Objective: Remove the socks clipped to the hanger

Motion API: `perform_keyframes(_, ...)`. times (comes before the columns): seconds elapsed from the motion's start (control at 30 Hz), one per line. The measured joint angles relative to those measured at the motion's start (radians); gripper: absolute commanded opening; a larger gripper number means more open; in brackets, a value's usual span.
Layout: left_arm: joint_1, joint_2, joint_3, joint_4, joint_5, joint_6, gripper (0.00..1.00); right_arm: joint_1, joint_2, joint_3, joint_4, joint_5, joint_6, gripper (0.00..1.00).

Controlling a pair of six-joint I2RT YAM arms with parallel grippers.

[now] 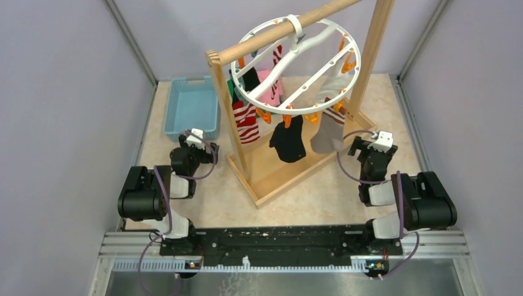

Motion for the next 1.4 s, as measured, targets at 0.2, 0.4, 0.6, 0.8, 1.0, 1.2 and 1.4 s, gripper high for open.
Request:
perform_keyframes(0.2, 0.0, 0.0, 0.0, 0.0, 0.0, 0.0, 0.99, 0.0, 0.0, 0.0, 0.0, 0.001, 0.0, 0.99)
perform_keyframes(0.4, 0.003, -0.002, -0.004, 0.008, -0.004, -0.006, 0.99, 0.039, -0.148, 0.041, -0.21, 0.02, 0.001, 0.99)
perform_keyframes(0.6, 0.053, -0.161, 0.164, -0.382, 0.029, -0.018, 0.99, 0.065, -0.383, 0.161, -0.499, -0.045, 0.152, 0.99)
perform_keyframes(0.8, 0.214, -0.237, 0.494, -0.785, 0.205, -0.051, 0.99, 0.051, -0.471, 0.237, -0.797, -0.124, 0.552, 0.99)
perform_keyframes(1.0, 0.265, -0.185, 0.681, -1.062, 0.281, -0.053, 0.99, 0.138, -0.552, 0.256, -1.024, -0.177, 0.674, 0.99)
perform_keyframes(1.2, 0.259, 0.037, 0.898, -1.262, 0.246, -0.053, 0.99, 0.478, -0.635, 0.291, -1.242, -0.005, 0.719, 0.98)
perform_keyframes(1.4, 0.277, 0.217, 1.109, -1.413, 0.126, -0.072, 0.99, 0.766, -0.581, 0.298, -1.378, 0.151, 0.829, 0.97)
